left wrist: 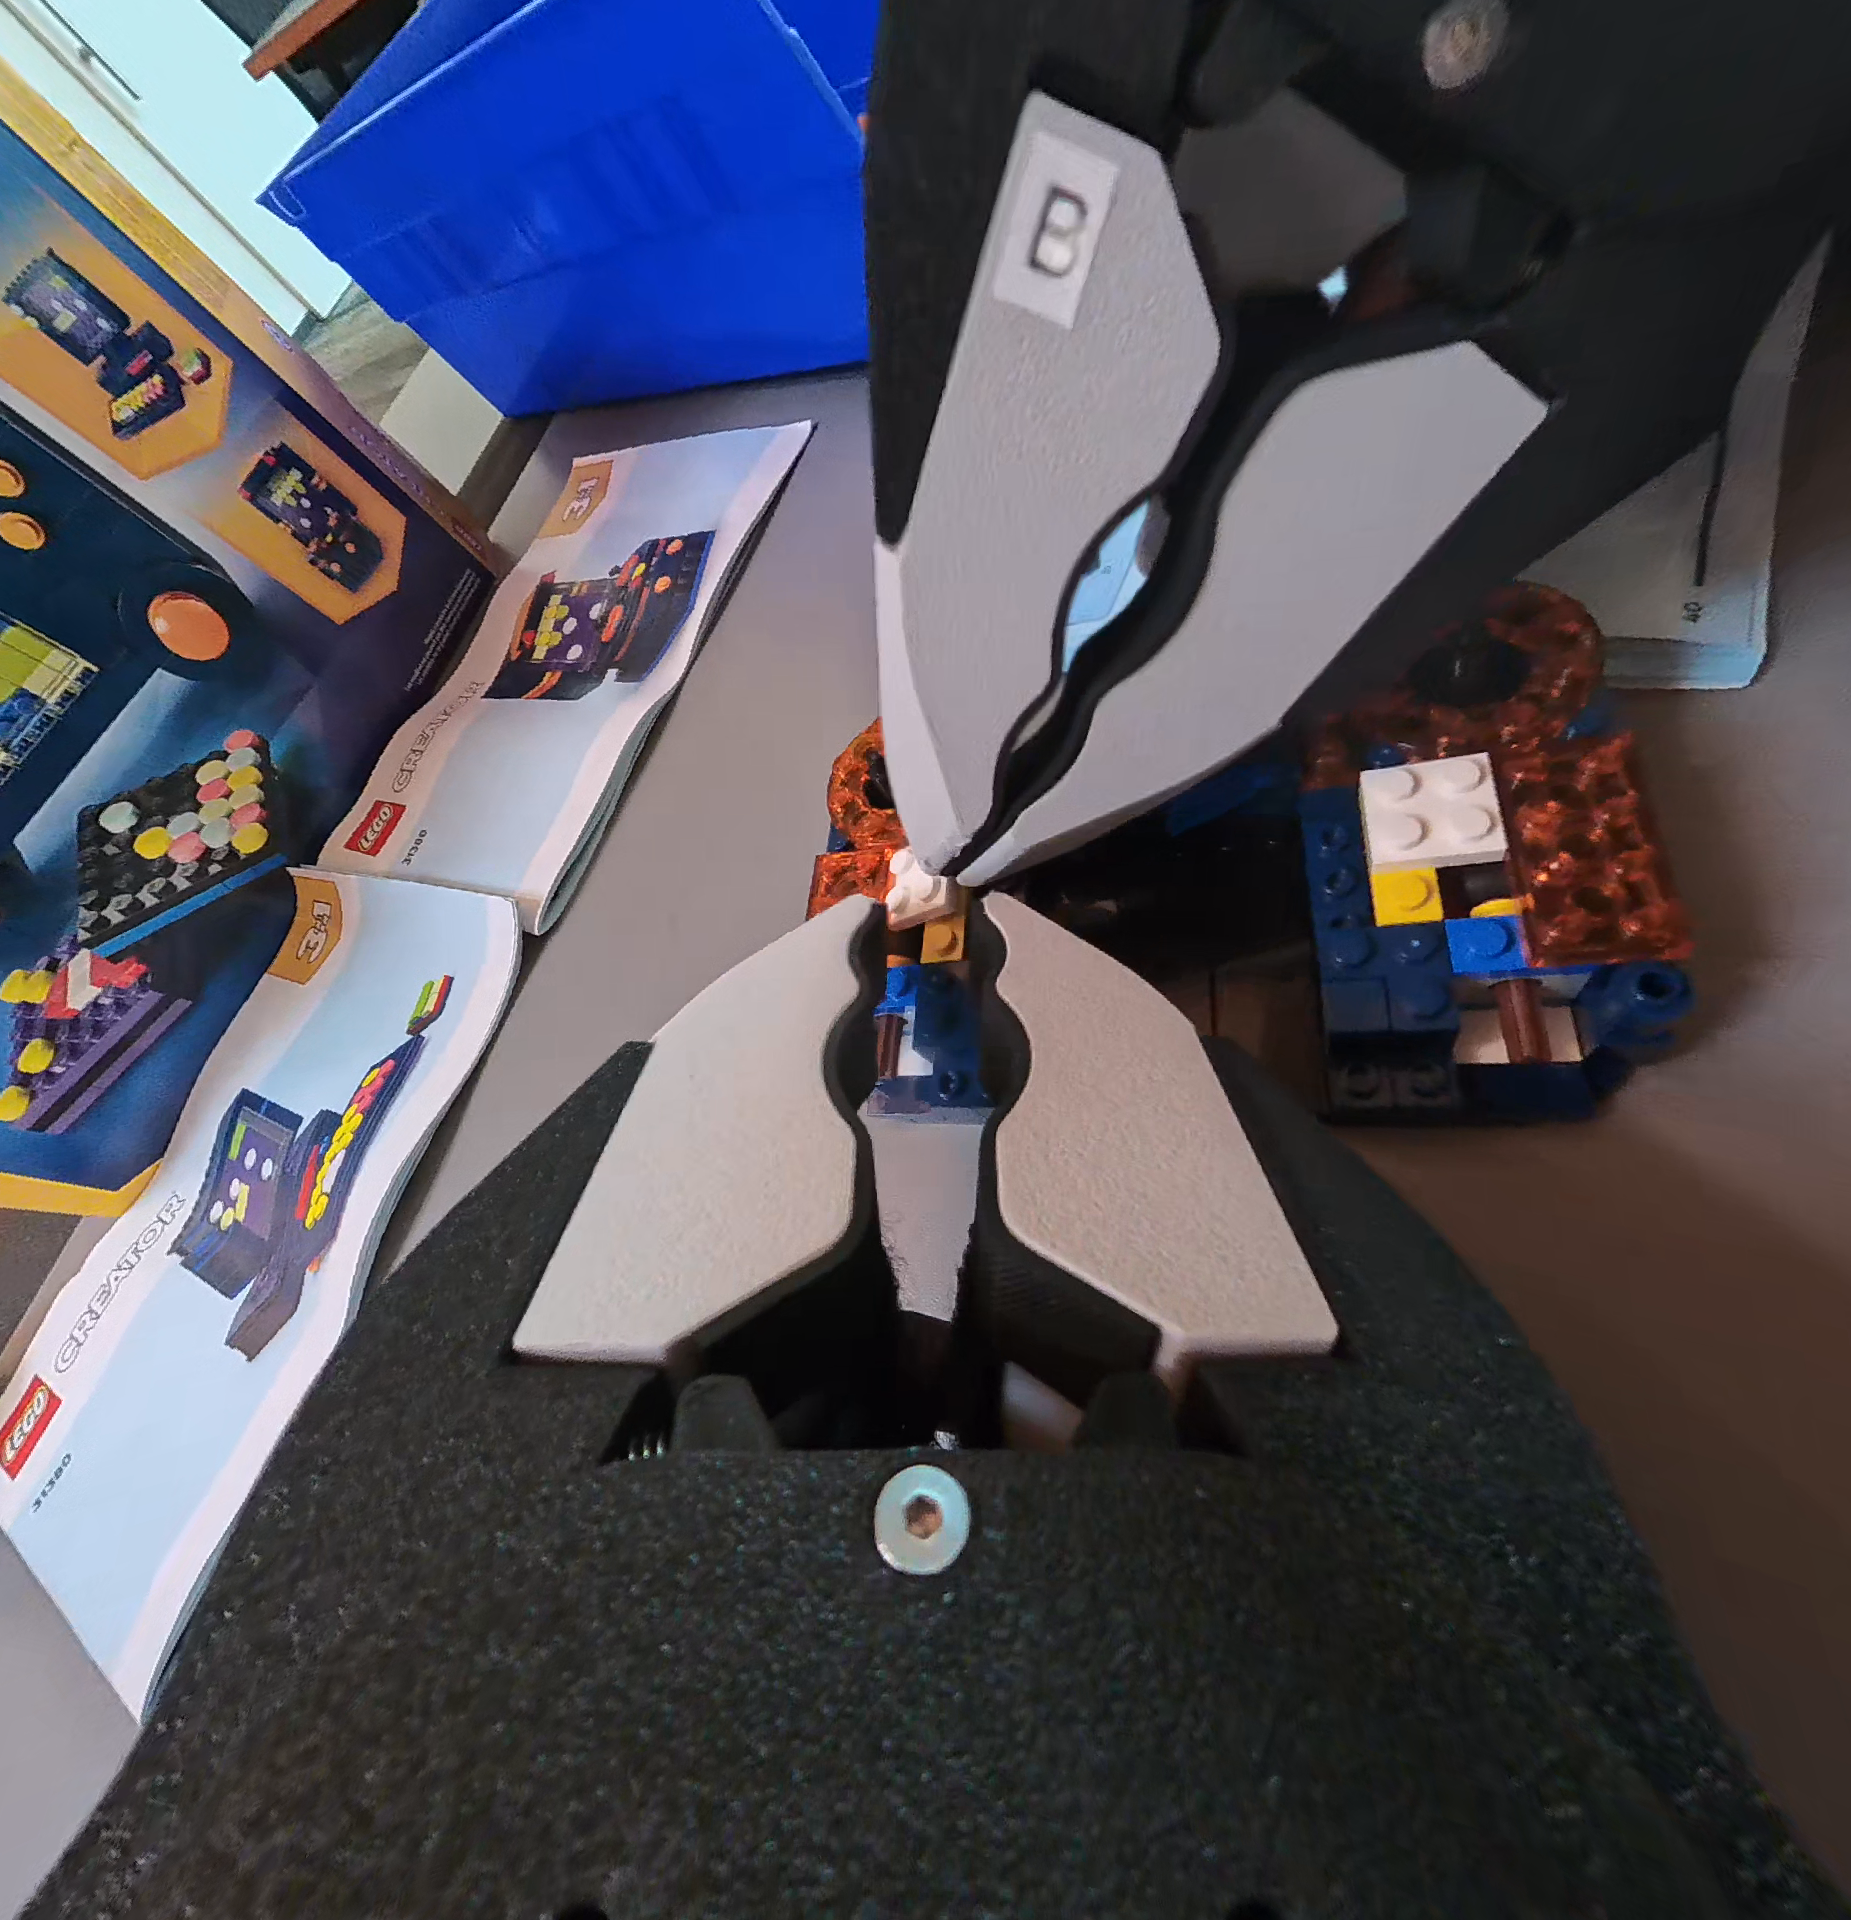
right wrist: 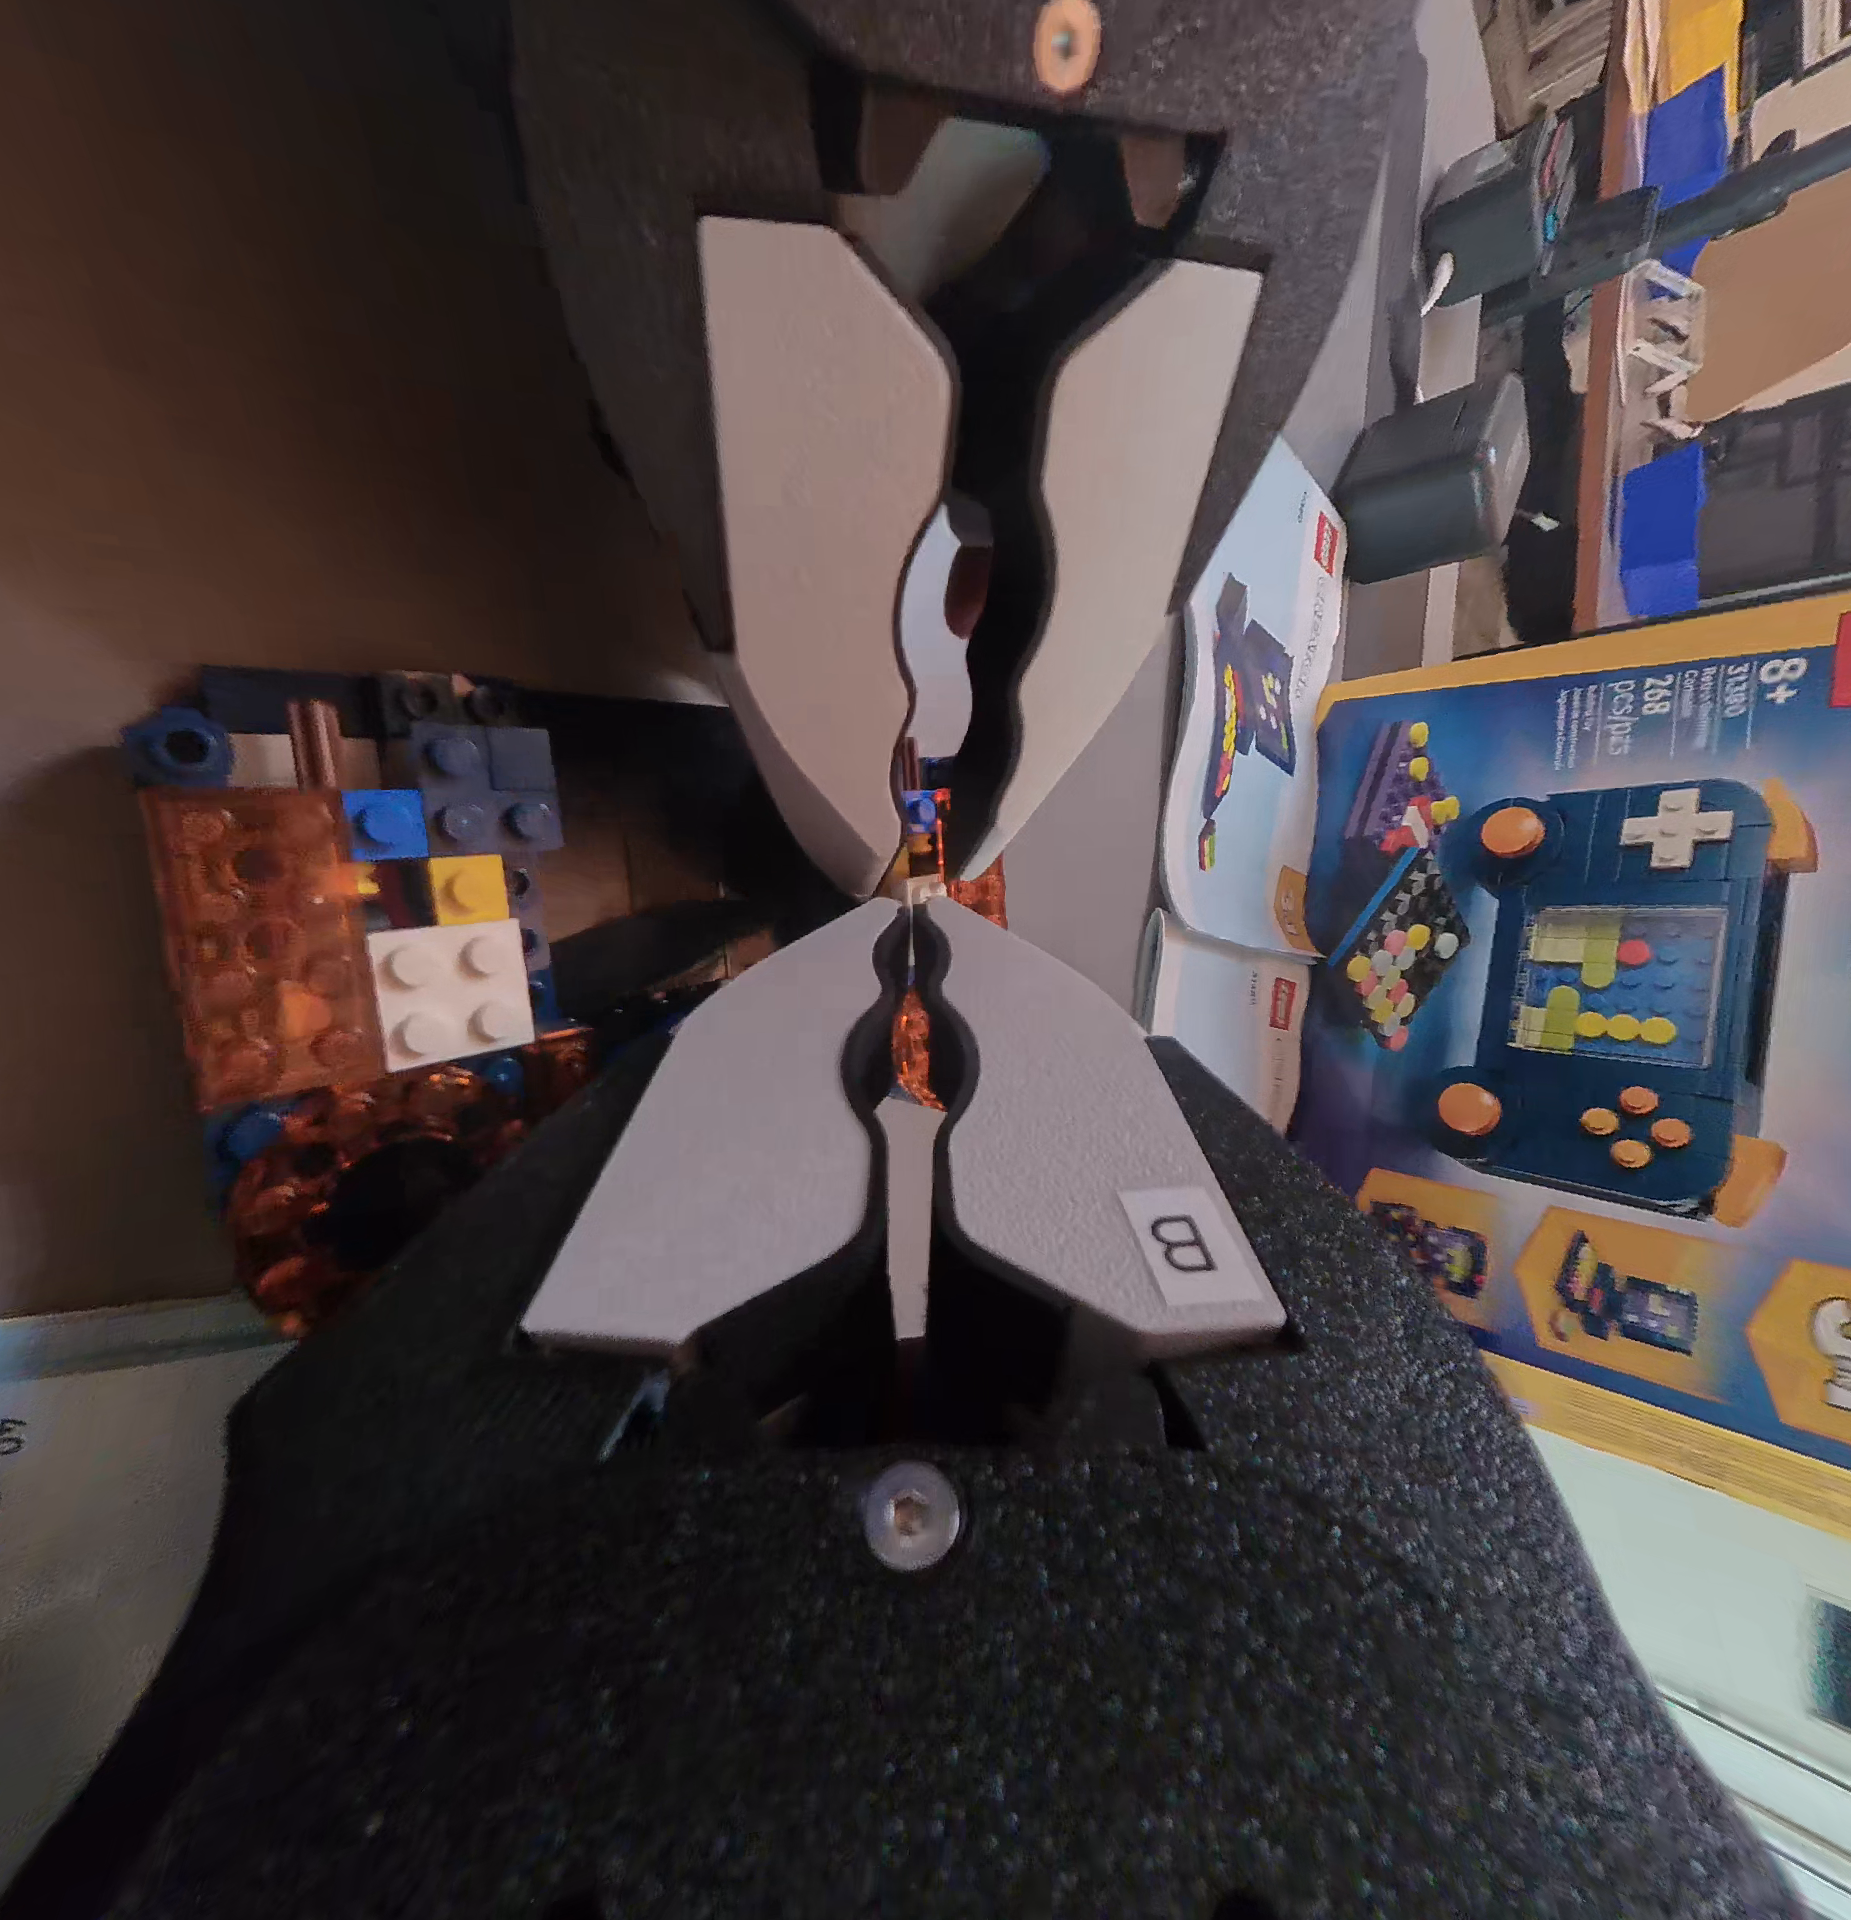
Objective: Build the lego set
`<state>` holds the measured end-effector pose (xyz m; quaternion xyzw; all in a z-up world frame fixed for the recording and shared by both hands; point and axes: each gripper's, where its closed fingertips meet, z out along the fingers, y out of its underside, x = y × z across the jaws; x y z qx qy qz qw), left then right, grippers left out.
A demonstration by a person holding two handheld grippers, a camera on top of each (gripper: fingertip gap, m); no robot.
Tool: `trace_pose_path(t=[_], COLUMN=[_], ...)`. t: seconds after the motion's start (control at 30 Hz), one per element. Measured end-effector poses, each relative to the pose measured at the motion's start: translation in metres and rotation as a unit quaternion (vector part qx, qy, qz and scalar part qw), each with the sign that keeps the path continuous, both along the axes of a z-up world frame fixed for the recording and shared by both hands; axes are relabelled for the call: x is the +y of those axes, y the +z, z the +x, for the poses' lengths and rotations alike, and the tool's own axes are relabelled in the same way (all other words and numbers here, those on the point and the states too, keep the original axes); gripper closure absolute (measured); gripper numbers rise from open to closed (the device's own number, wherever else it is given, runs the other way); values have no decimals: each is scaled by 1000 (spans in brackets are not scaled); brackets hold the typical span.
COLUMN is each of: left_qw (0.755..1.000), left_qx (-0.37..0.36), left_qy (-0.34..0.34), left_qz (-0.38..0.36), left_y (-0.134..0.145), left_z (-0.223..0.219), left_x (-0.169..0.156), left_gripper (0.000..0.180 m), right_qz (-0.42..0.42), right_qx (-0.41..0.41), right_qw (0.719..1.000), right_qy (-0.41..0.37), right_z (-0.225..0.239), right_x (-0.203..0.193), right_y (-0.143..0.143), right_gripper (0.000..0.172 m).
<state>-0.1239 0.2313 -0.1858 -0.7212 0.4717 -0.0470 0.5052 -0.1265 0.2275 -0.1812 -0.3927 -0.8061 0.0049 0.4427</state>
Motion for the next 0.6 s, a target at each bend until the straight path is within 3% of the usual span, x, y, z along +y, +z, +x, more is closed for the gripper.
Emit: trace_pose_path(t=[0.13, 0.2, 0.6], left_qw=[1000, 1000, 1000], left_qx=[4, 5, 7], left_qy=[-2, -3, 1], left_qz=[-1, -2, 3], left_y=[-1, -1, -1], left_z=[0, 0, 0], left_x=[0, -1, 0], left_gripper=[166, 166, 166], right_qz=[-90, -107, -35], right_qx=[-1, -4, 0], right_qw=[996, 994, 999], right_qy=[-7, 0, 10], right_z=[1, 0, -1], right_x=[0, 0, 1], right_y=[-4, -6, -2], right_gripper=[156, 157, 167])
